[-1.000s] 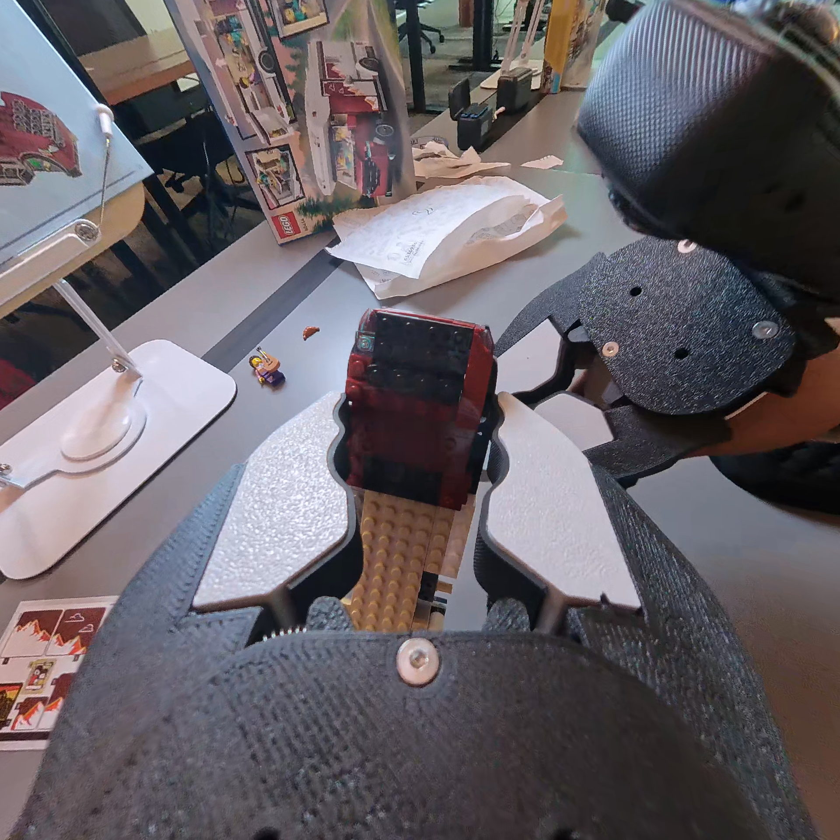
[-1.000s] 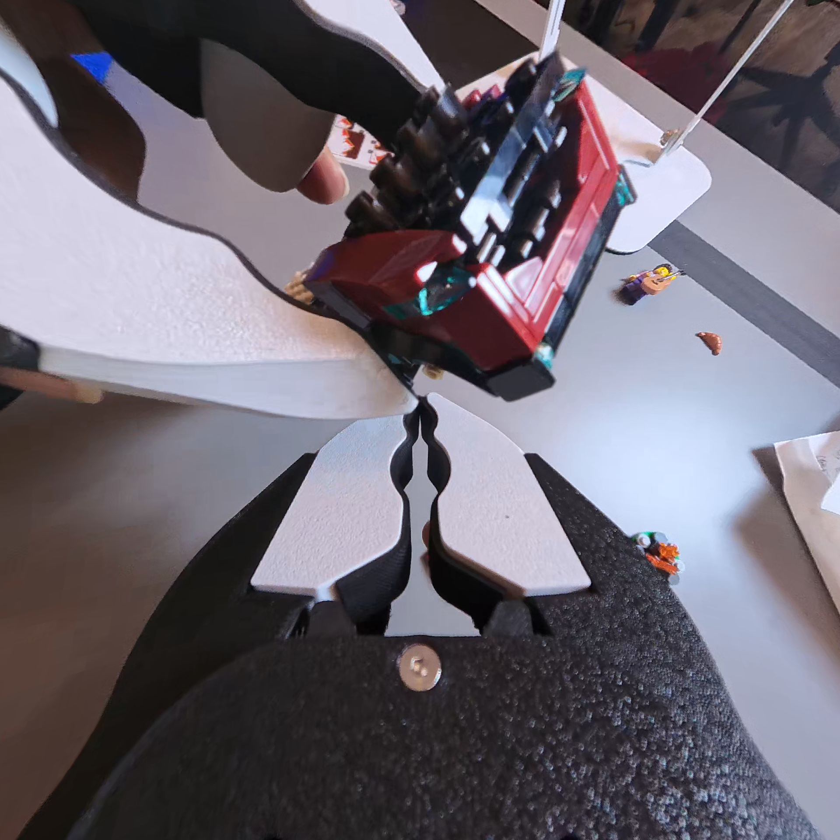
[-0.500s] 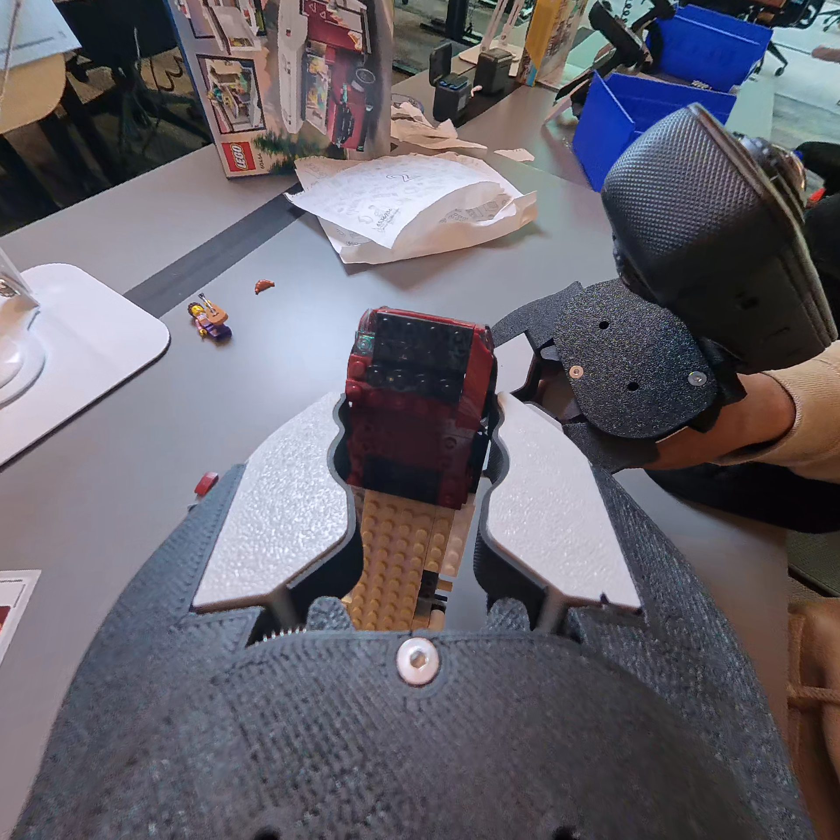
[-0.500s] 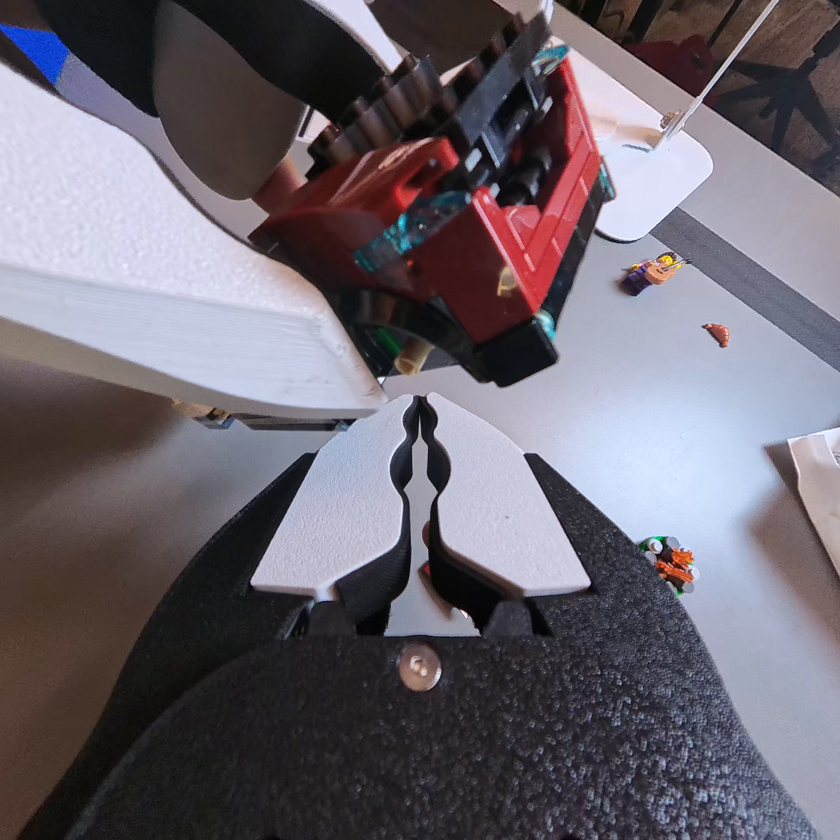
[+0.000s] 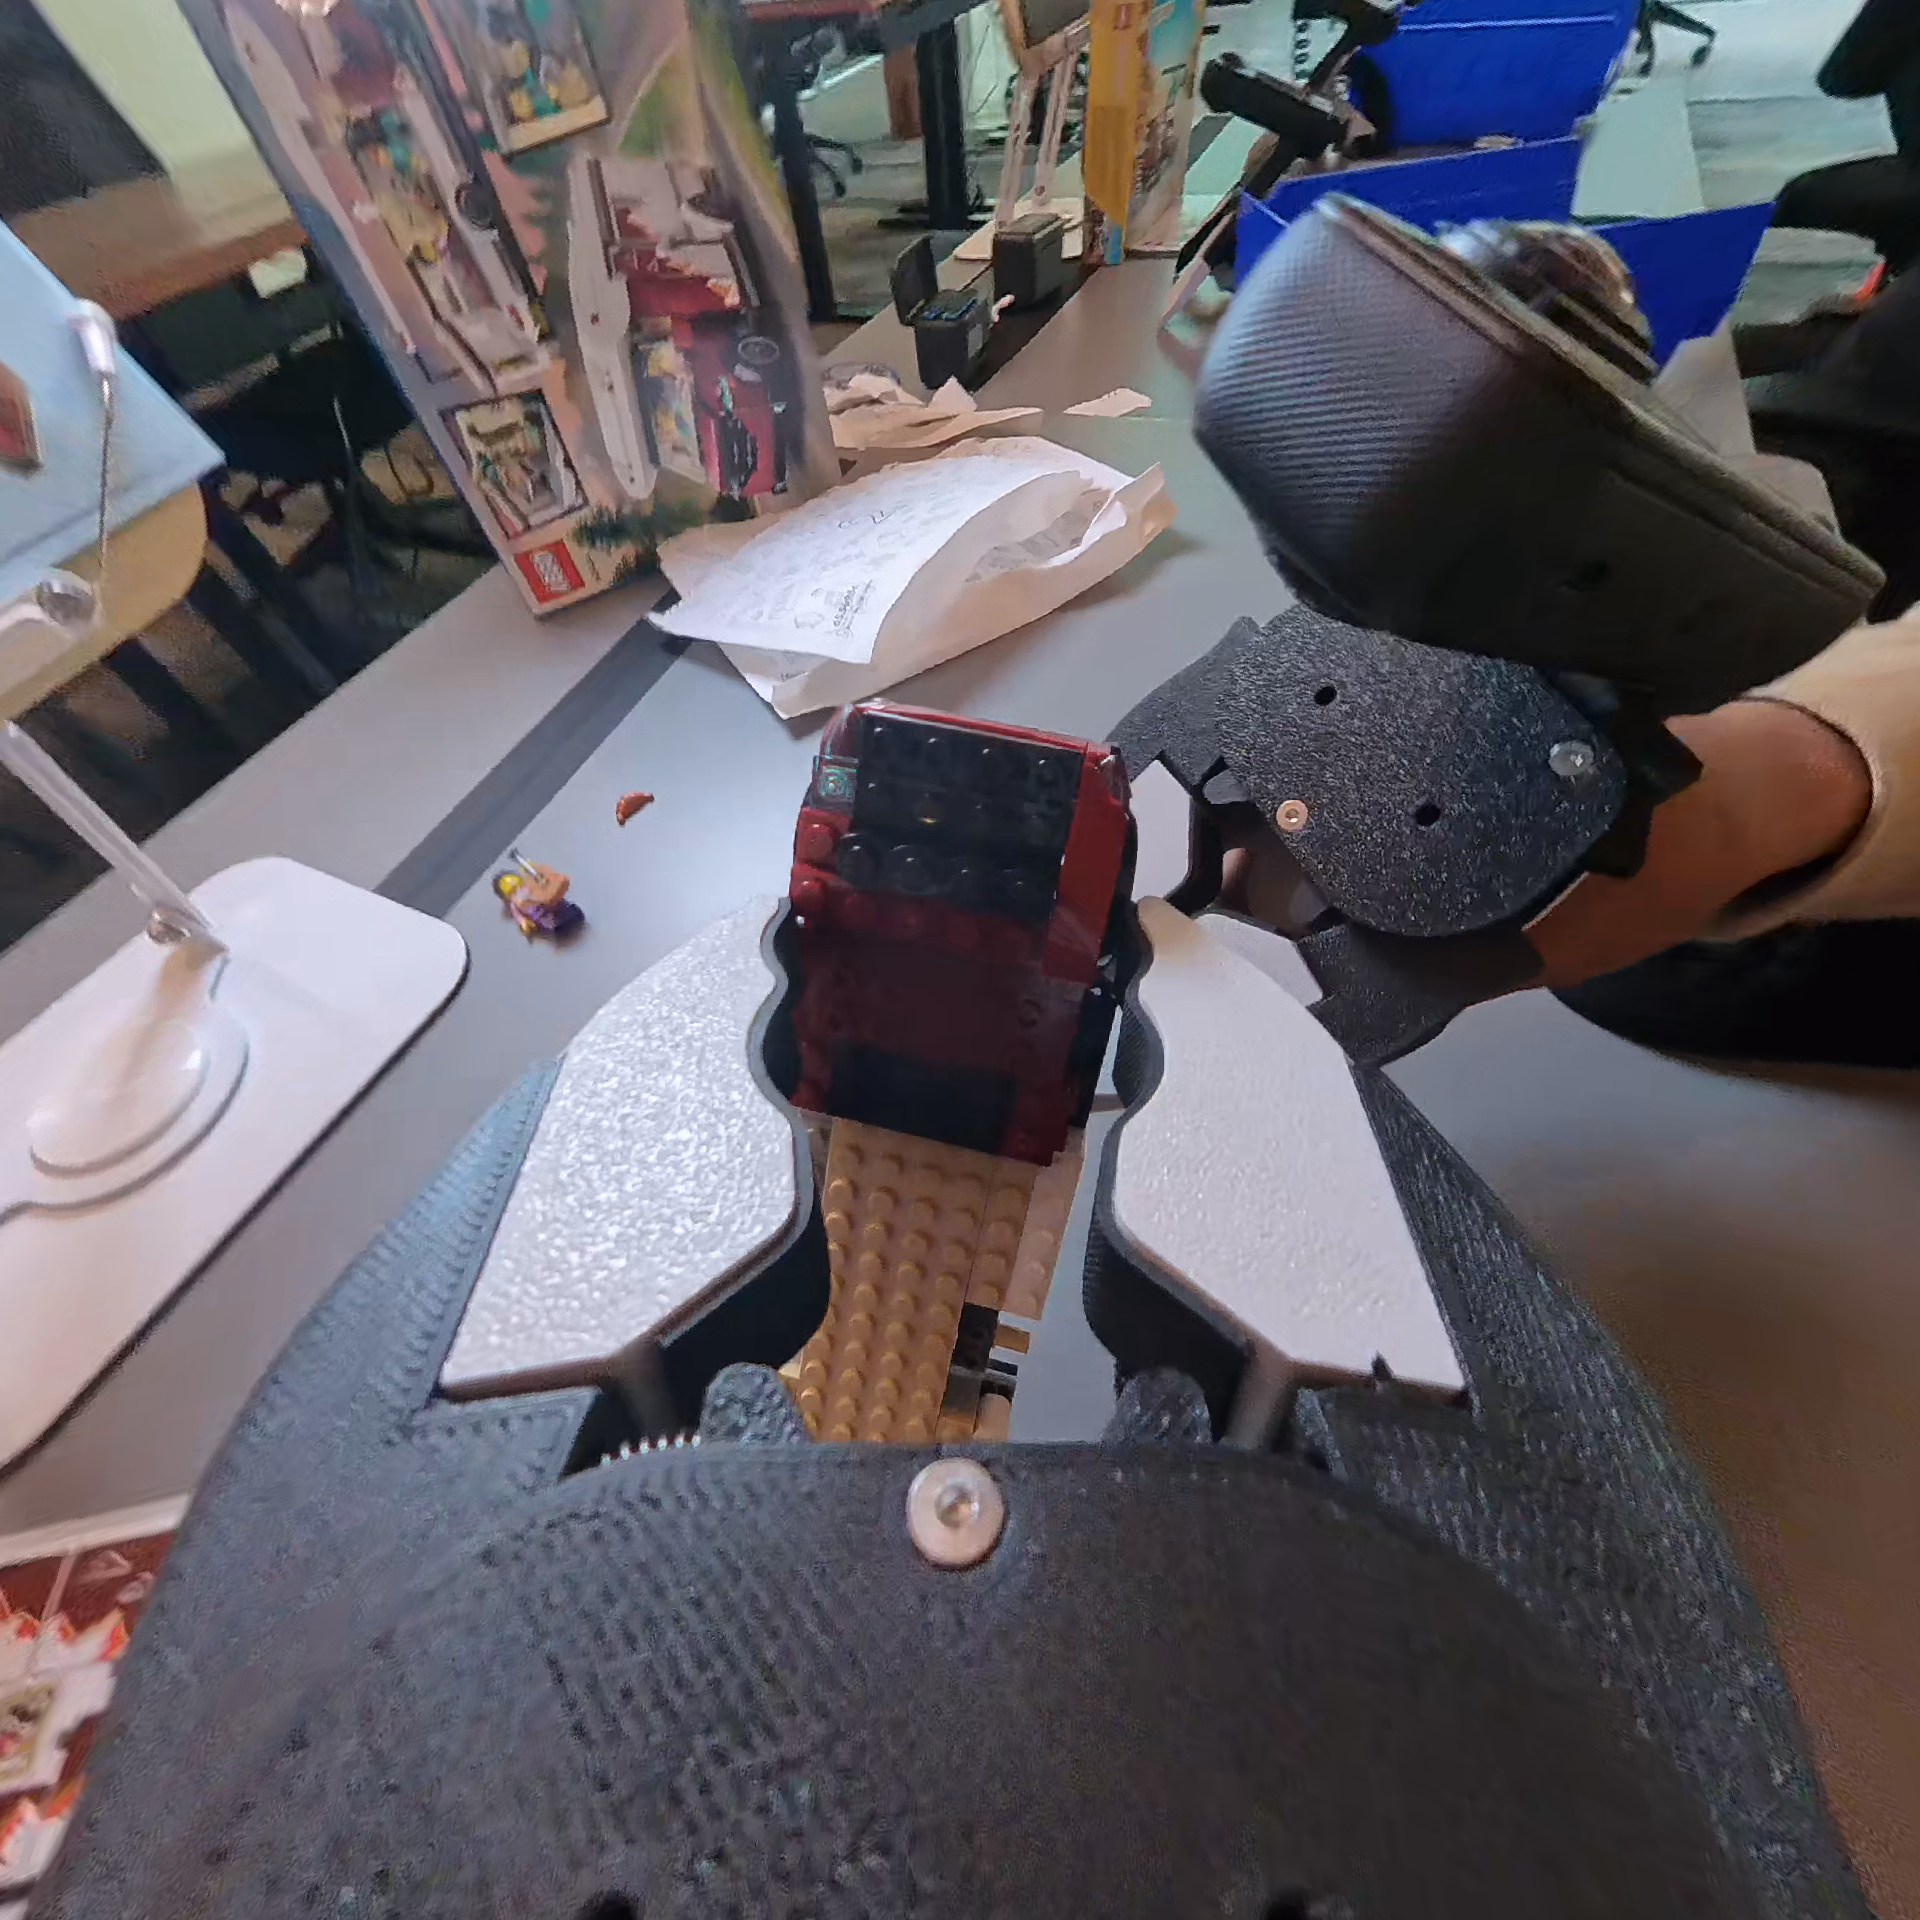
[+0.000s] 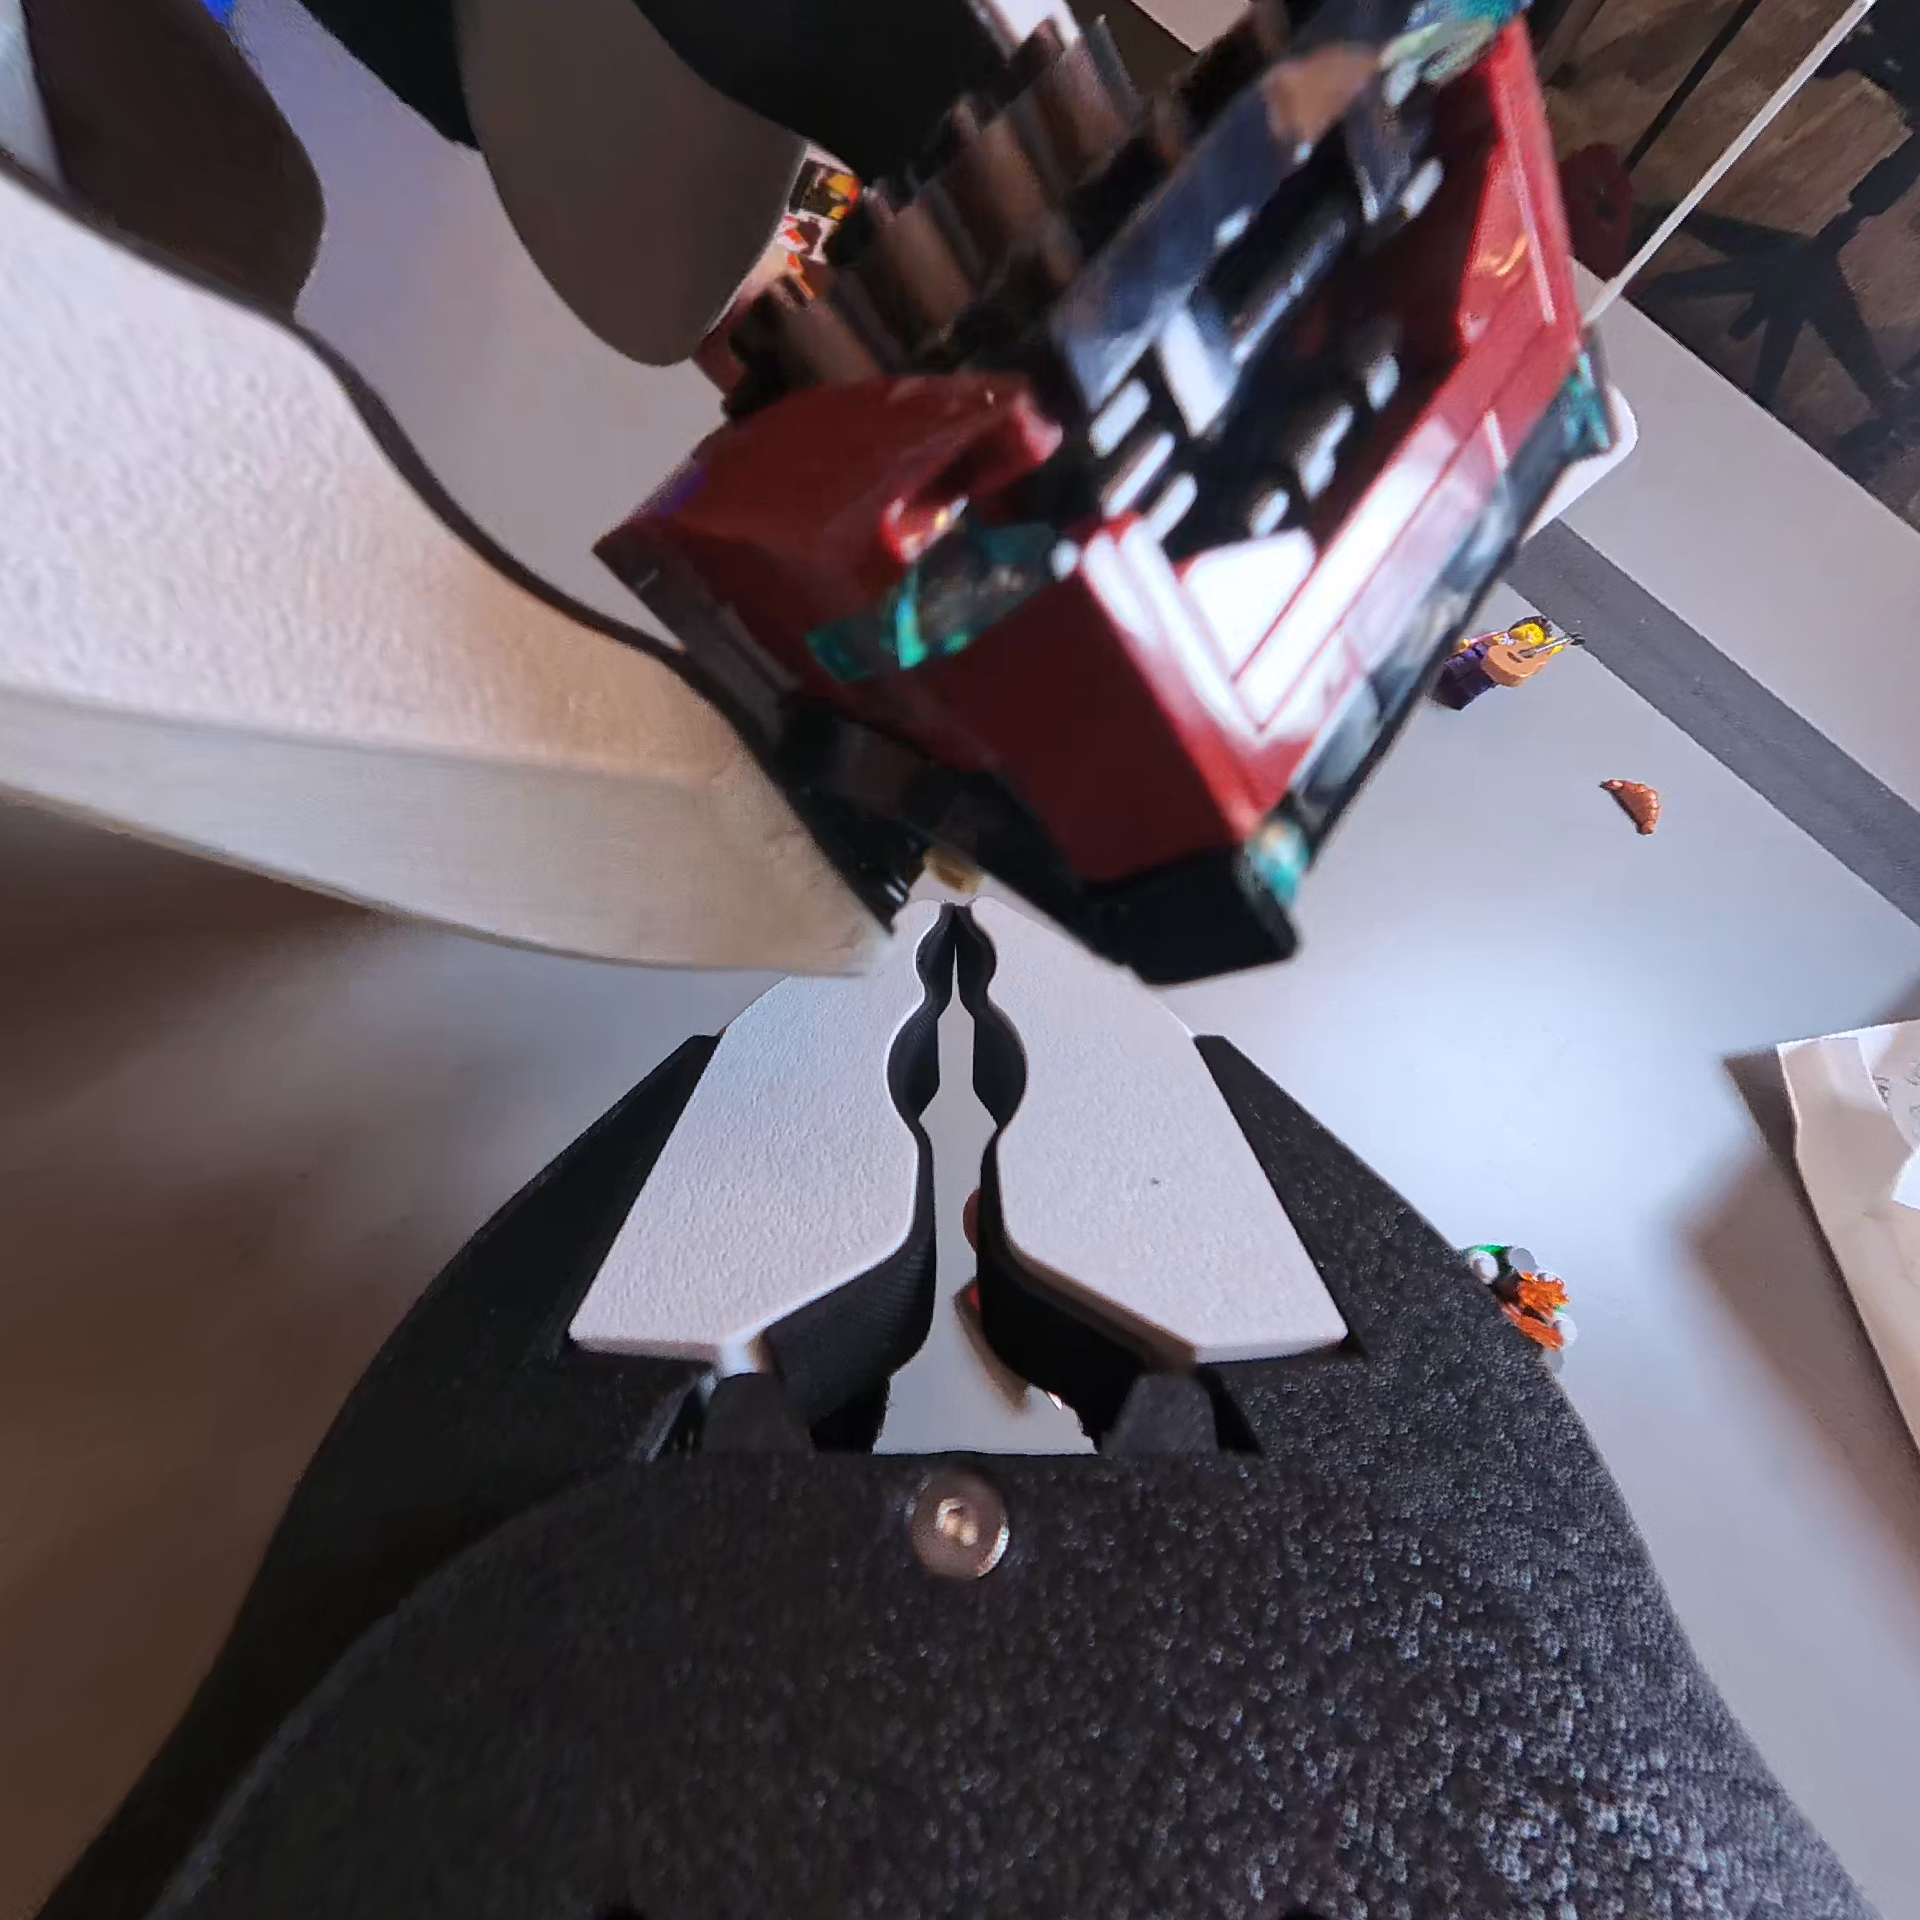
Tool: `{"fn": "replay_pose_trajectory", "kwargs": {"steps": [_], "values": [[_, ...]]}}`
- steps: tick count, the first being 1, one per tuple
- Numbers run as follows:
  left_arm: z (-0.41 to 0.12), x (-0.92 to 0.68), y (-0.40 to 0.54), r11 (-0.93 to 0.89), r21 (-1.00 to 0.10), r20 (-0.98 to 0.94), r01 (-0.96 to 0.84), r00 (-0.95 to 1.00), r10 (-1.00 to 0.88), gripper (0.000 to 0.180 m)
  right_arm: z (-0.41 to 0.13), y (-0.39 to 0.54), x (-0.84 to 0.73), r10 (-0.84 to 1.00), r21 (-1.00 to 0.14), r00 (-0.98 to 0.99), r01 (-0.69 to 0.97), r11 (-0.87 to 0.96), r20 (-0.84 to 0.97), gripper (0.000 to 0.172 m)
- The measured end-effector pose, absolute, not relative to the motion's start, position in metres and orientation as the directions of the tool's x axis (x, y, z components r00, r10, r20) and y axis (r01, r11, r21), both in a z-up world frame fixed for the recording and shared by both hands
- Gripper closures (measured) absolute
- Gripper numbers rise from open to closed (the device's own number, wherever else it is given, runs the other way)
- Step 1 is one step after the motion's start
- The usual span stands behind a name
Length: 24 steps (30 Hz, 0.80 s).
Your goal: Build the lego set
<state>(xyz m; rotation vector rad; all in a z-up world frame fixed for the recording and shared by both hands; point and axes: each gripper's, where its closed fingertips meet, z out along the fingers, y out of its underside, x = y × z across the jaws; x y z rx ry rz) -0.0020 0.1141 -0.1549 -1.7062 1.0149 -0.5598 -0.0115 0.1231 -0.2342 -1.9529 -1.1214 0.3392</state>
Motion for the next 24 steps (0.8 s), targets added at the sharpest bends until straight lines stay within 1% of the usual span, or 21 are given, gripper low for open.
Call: {"fn": "replay_pose_trajectory", "kwargs": {"steps": [6, 10, 17, 24], "values": [[-0.152, 0.002, 0.106, 0.117, -0.913, -0.294, -0.391, 0.43, -0.854, 0.122, -0.23, 0.118, -0.011, 0.827, -0.765, 0.526, 0.611, -0.204, 0.199, 0.172], [-0.155, 0.001, 0.104, 0.219, -0.876, -0.397, -0.43, 0.384, -0.834, 0.122, -0.229, 0.113, -0.011, 0.838, -0.754, 0.496, 0.634, -0.172, 0.226, 0.172], [-0.154, 0.002, 0.097, 0.283, -0.862, -0.439, -0.42, 0.341, -0.831, 0.121, -0.229, 0.11, -0.01, 0.847, -0.745, 0.471, 0.651, -0.145, 0.247, 0.172], [-0.154, 0.003, 0.095, 0.295, -0.858, -0.448, -0.421, 0.333, -0.83, 0.121, -0.227, 0.11, -0.01, 0.848, -0.747, 0.467, 0.651, -0.136, 0.252, 0.172]]}}
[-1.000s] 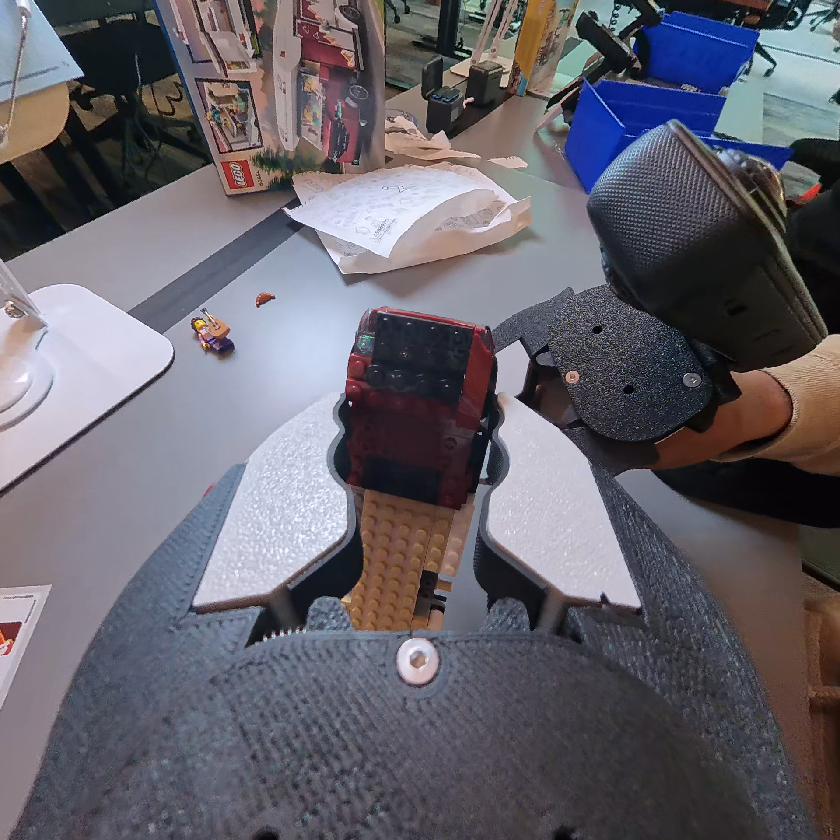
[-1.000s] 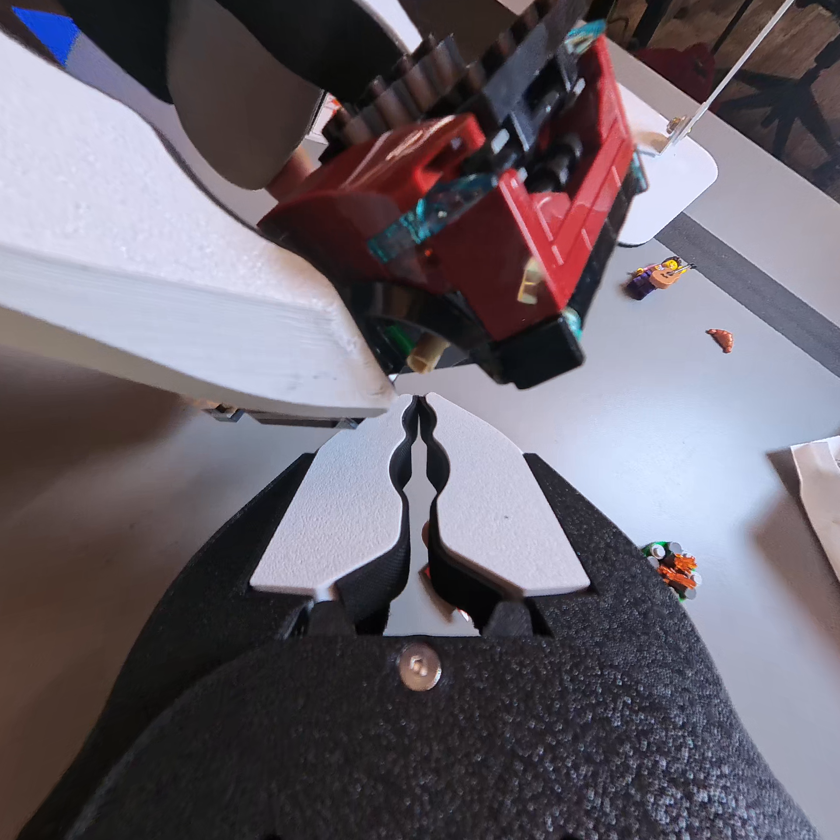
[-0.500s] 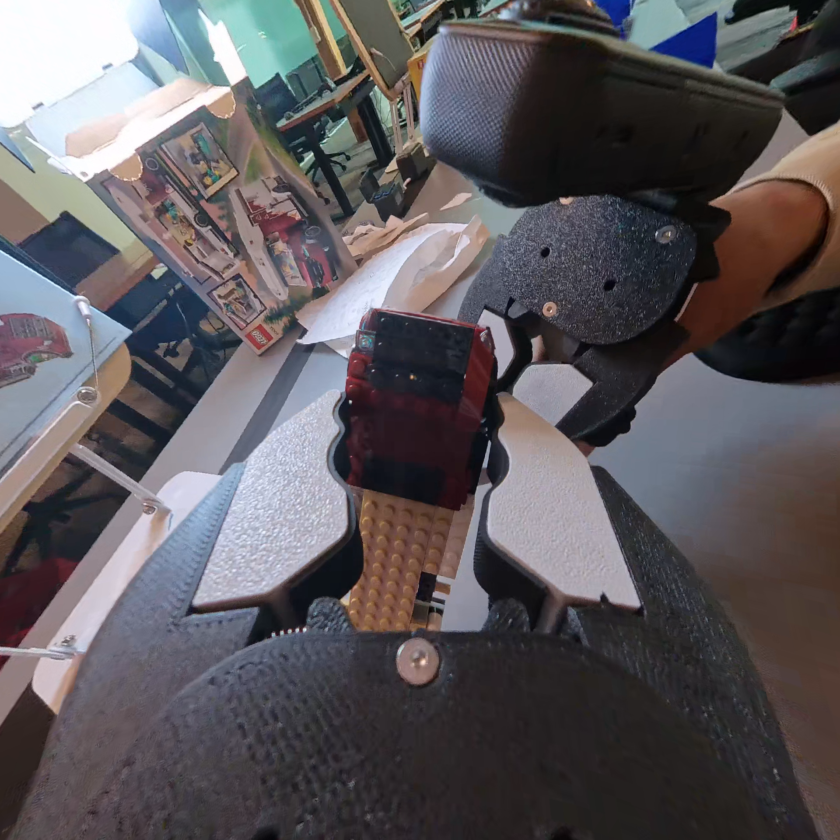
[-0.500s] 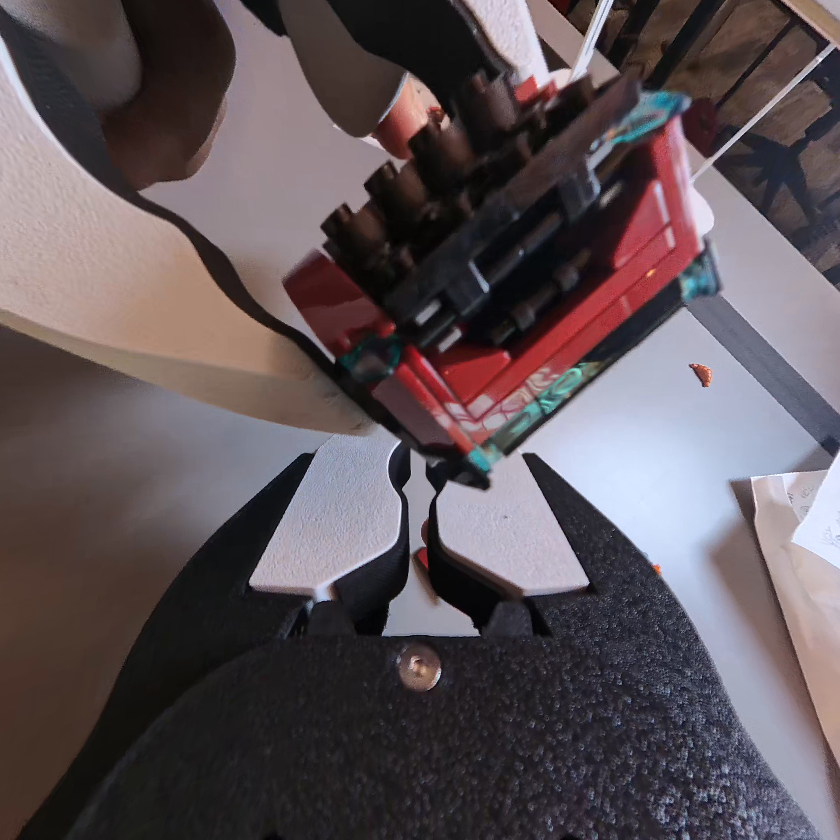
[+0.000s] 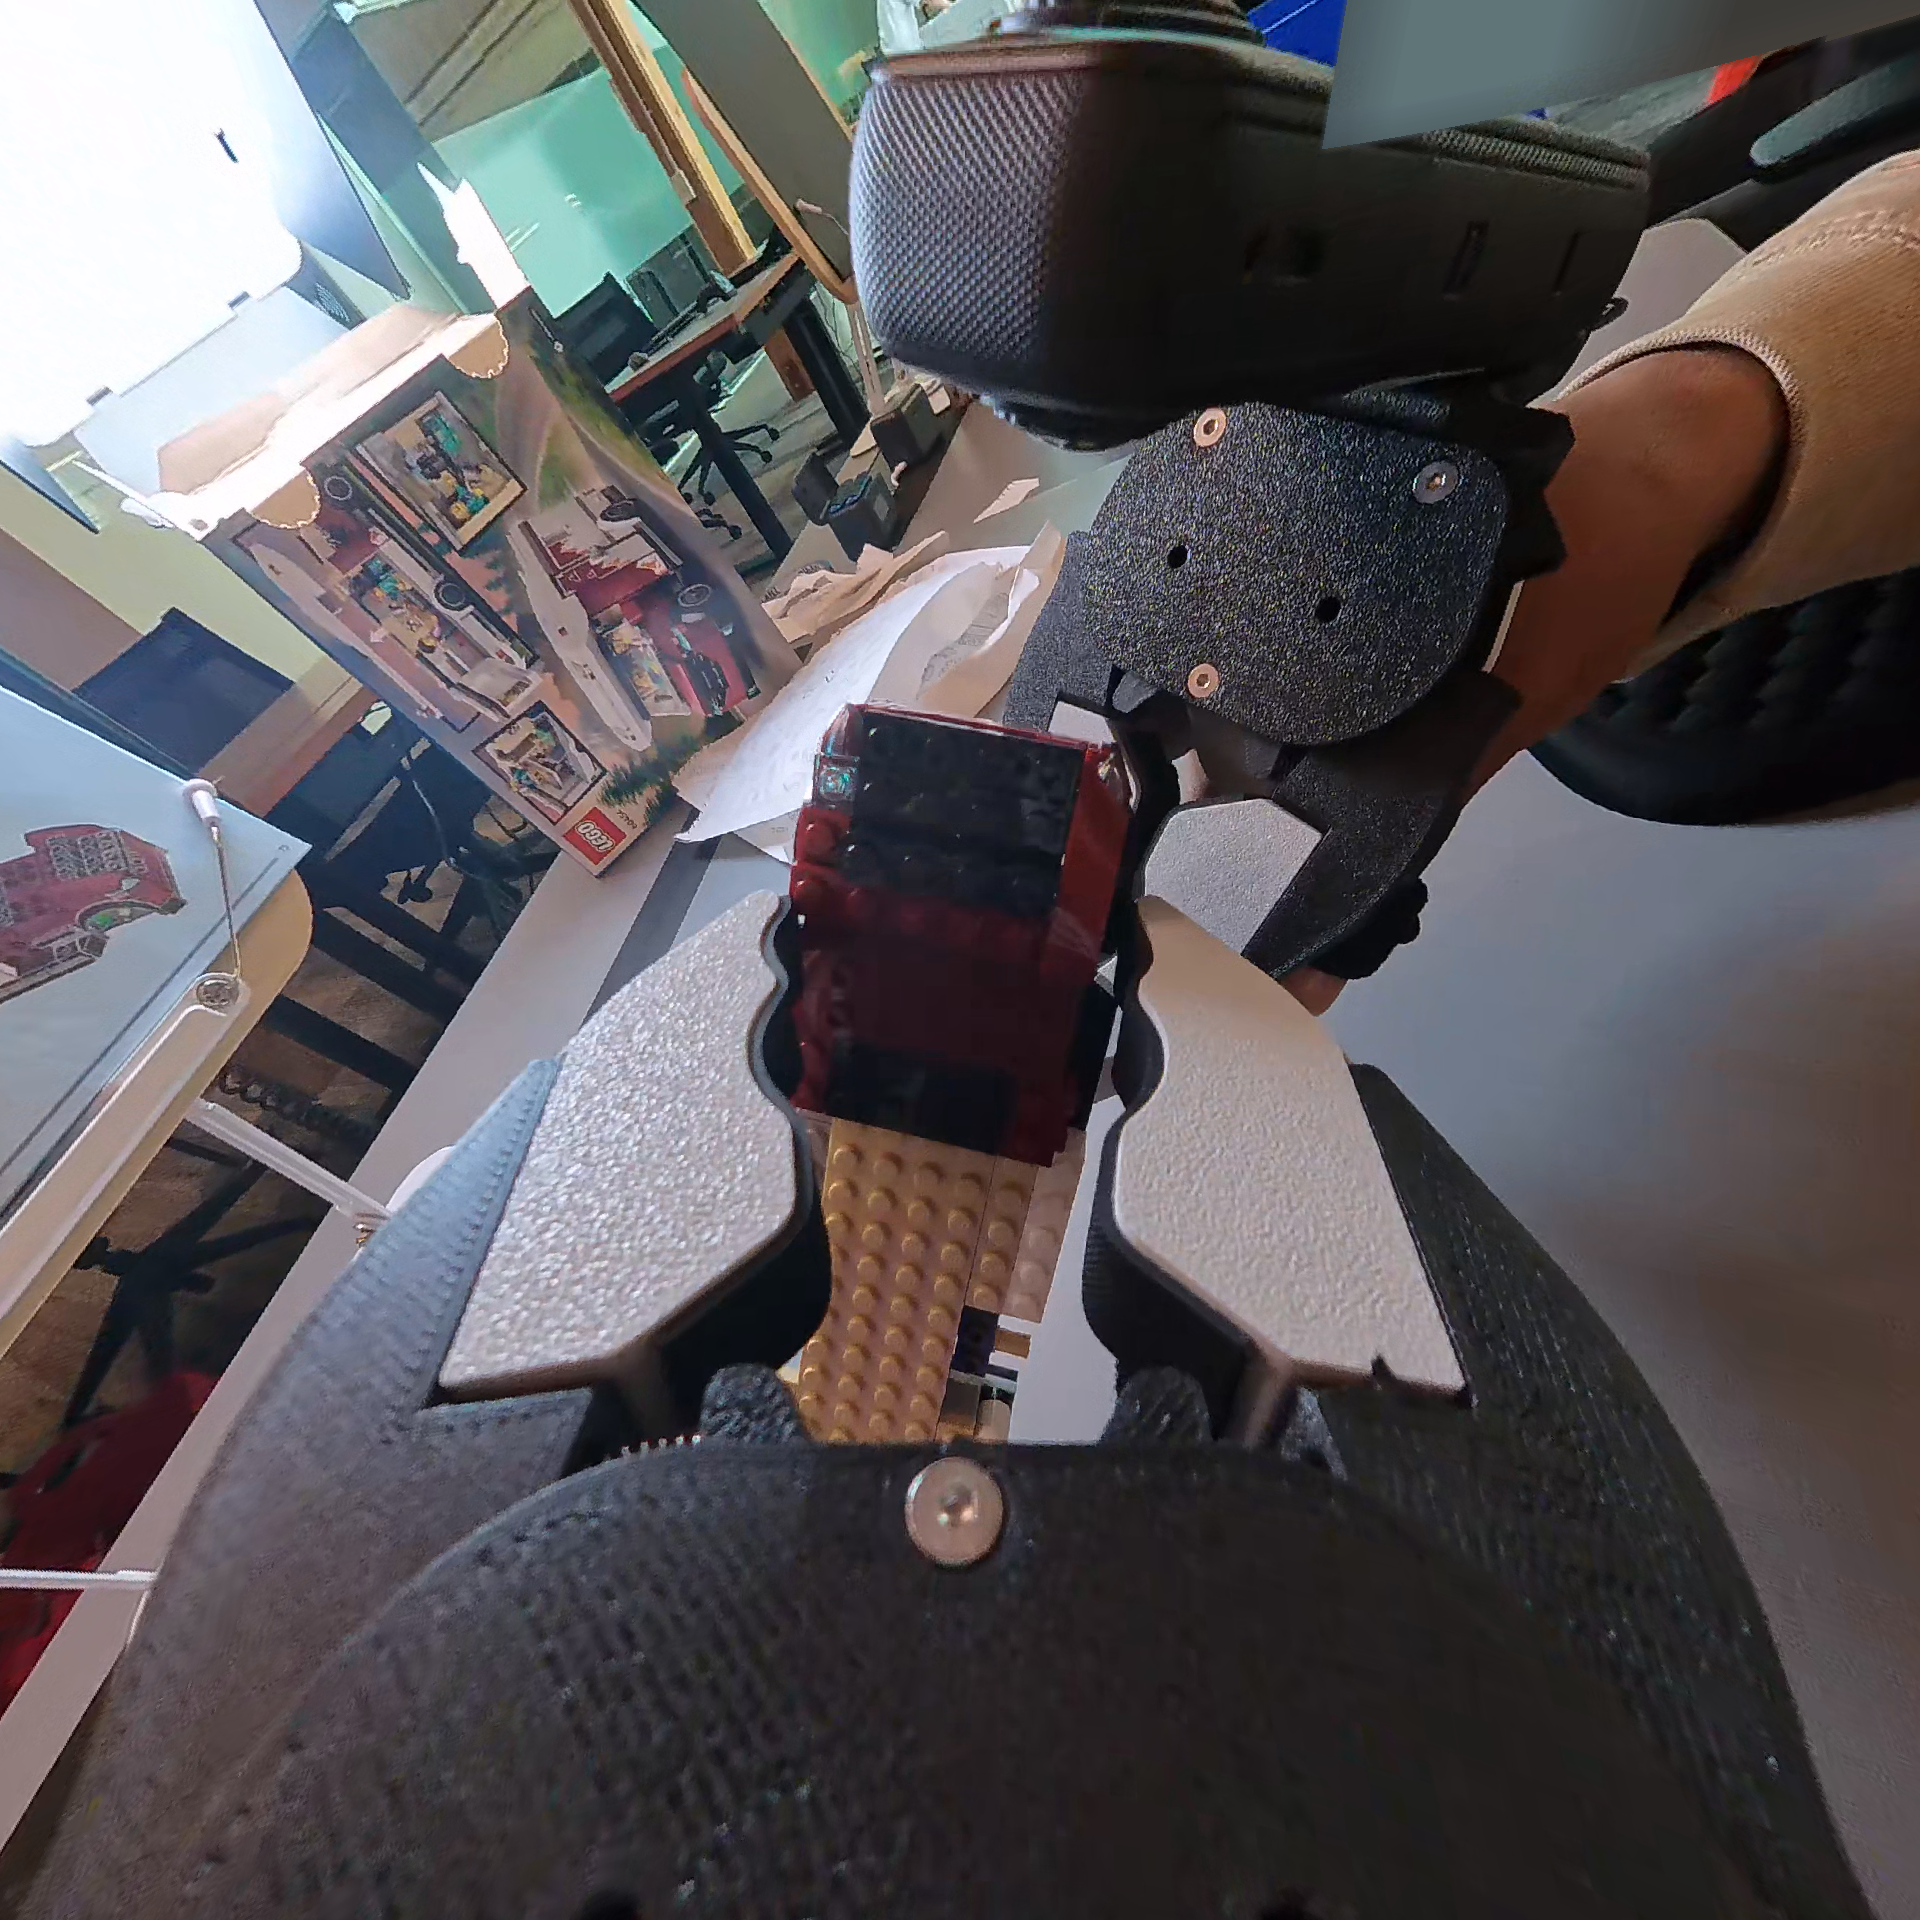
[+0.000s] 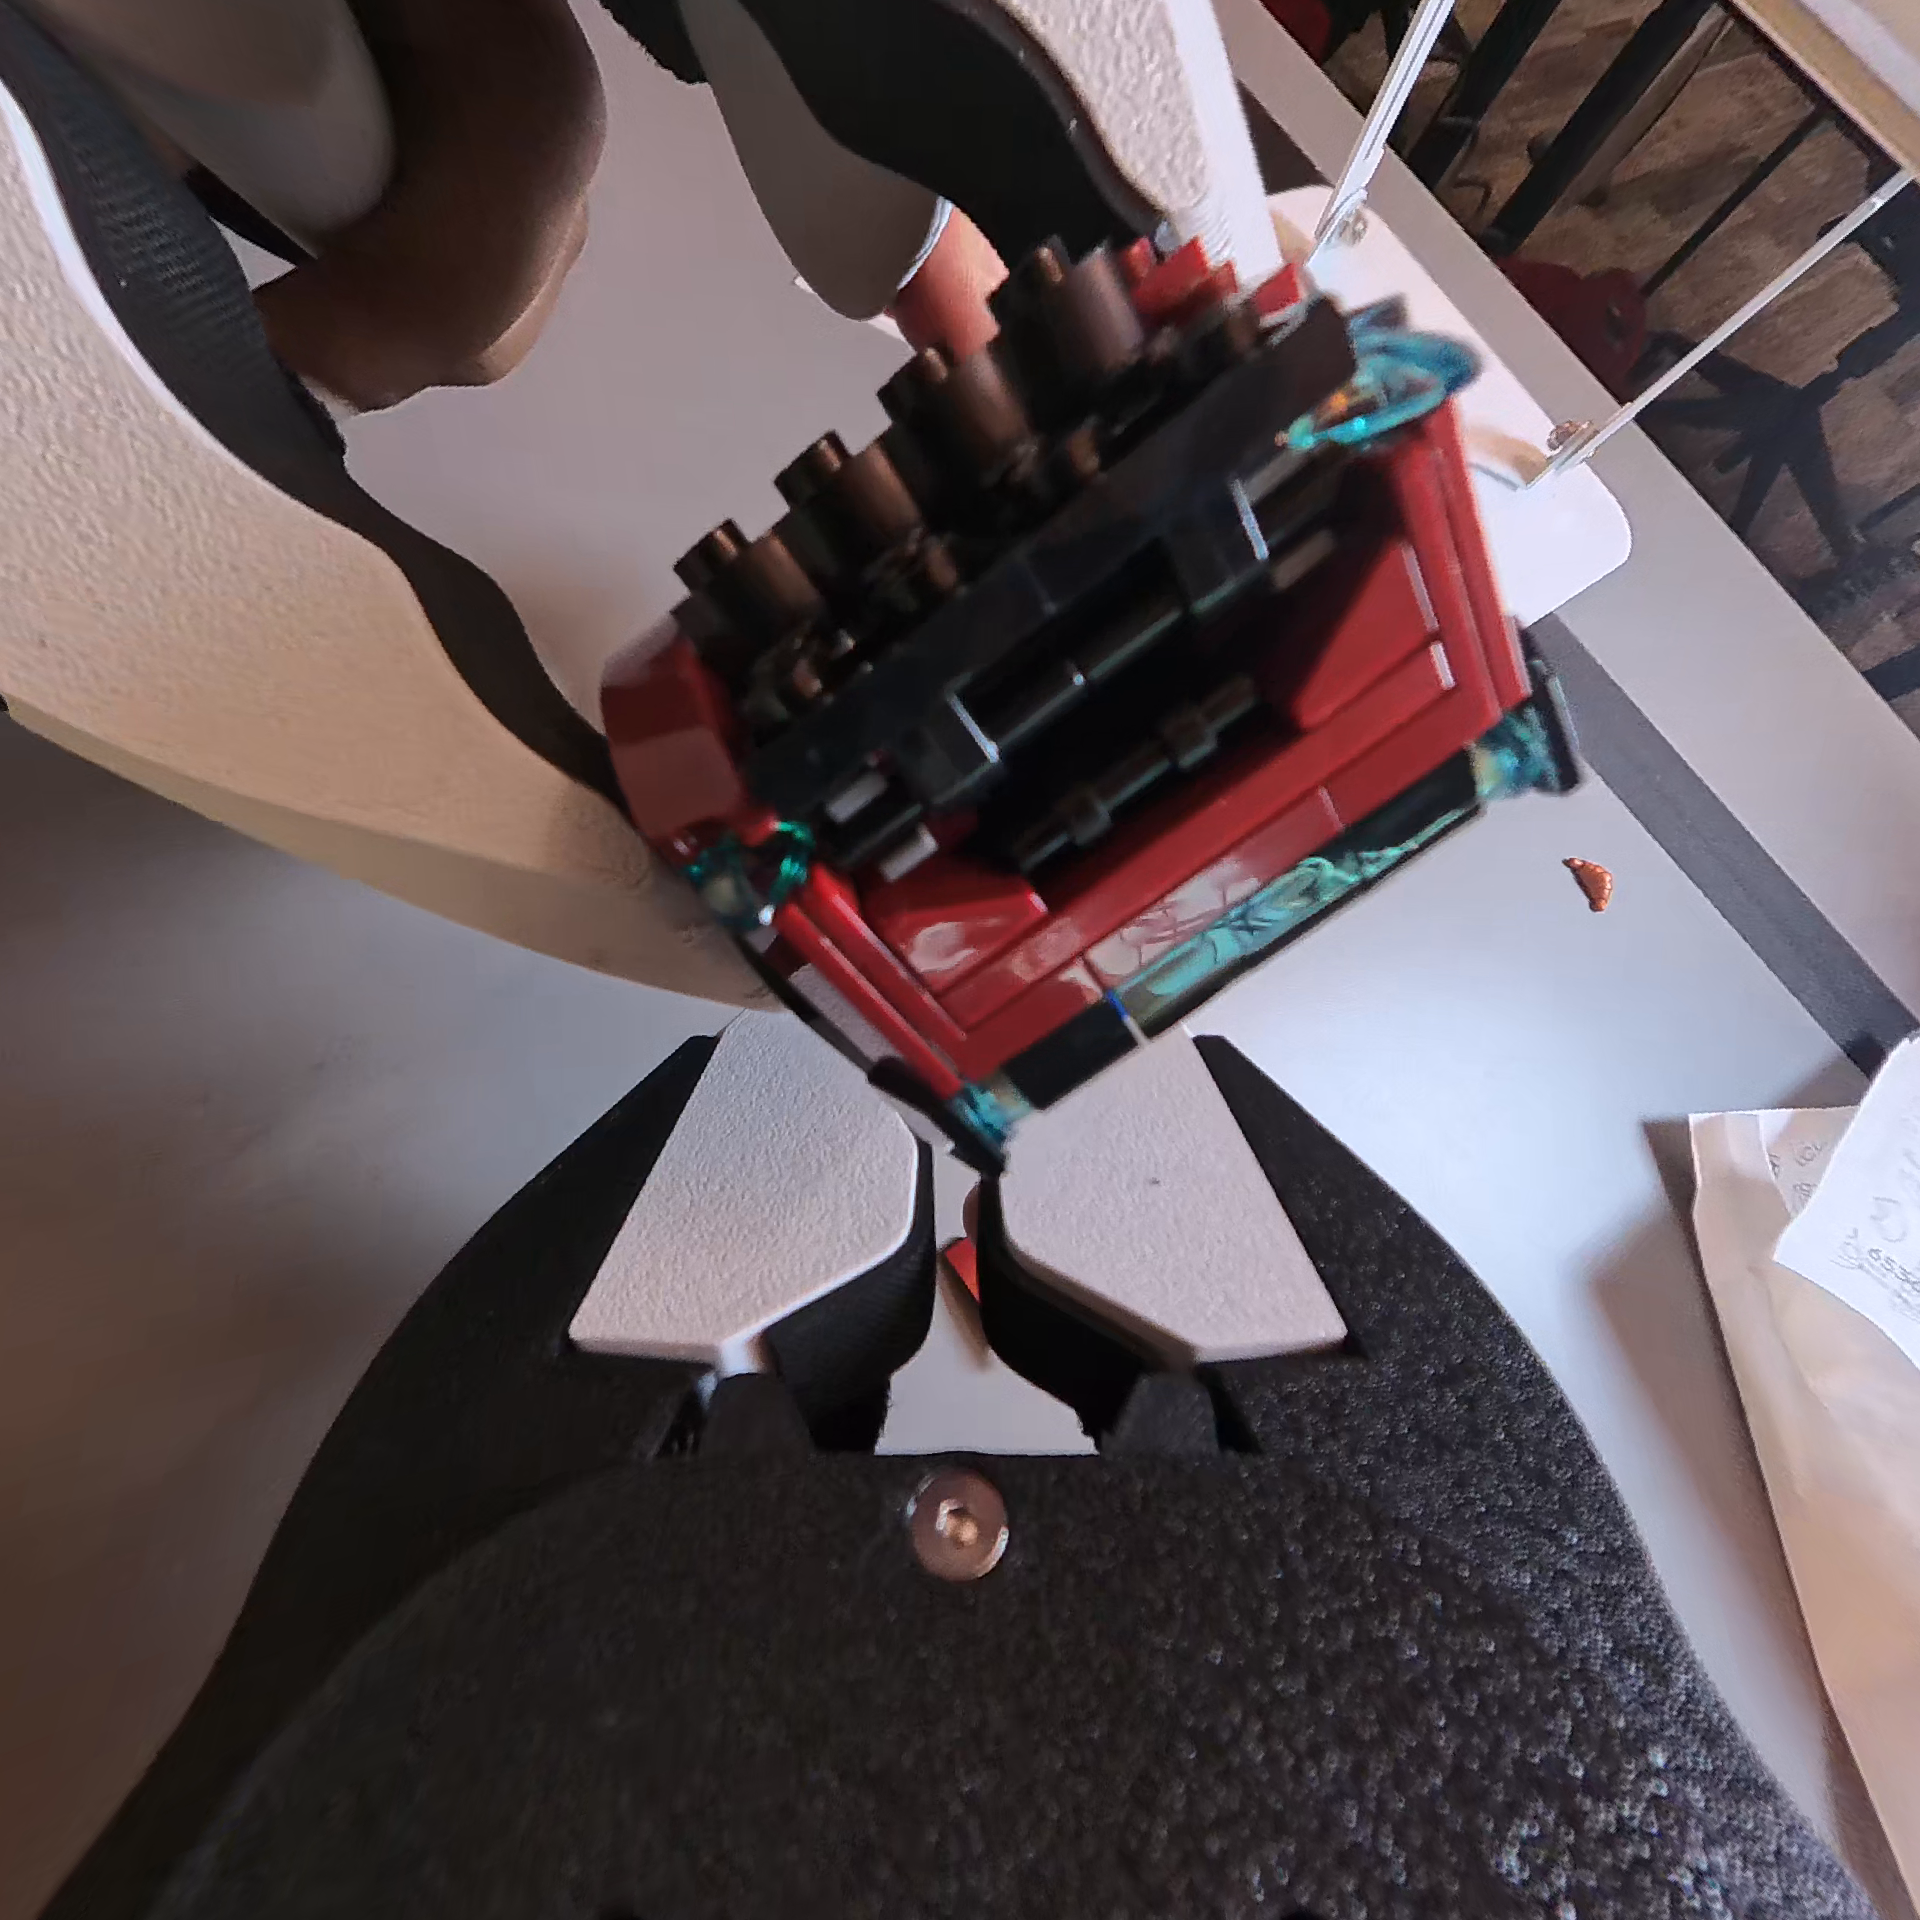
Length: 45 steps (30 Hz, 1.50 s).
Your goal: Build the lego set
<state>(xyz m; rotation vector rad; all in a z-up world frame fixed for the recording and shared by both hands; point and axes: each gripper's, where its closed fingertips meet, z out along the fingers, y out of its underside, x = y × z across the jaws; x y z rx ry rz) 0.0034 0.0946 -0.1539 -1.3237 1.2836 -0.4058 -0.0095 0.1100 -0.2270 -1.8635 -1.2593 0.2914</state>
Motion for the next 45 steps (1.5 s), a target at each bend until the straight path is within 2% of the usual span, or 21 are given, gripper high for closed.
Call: {"fn": "replay_pose_trajectory", "kwargs": {"steps": [14, 24, 33, 45], "values": [[-0.153, 0.004, 0.093, 0.279, -0.865, -0.43, -0.417, 0.329, -0.841, 0.121, -0.226, 0.11, -0.01, 0.848, -0.75, 0.467, 0.647, -0.136, 0.25, 0.172], [-0.149, 0.002, 0.093, 0.034, -0.949, -0.156, -0.313, 0.372, -0.915, 0.121, -0.223, 0.105, -0.012, 0.868, -0.771, 0.463, 0.615, -0.167, 0.181, 0.172], [-0.157, 0.0, 0.099, -0.077, -0.942, -0.073, -0.328, 0.422, -0.904, 0.122, -0.224, 0.108, -0.01, 0.861, -0.769, 0.477, 0.614, -0.18, 0.179, 0.172], [-0.161, -0.001, 0.101, -0.098, -0.933, -0.065, -0.346, 0.43, -0.9, 0.122, -0.226, 0.109, -0.01, 0.862, -0.768, 0.476, 0.614, -0.184, 0.174, 0.172]]}}
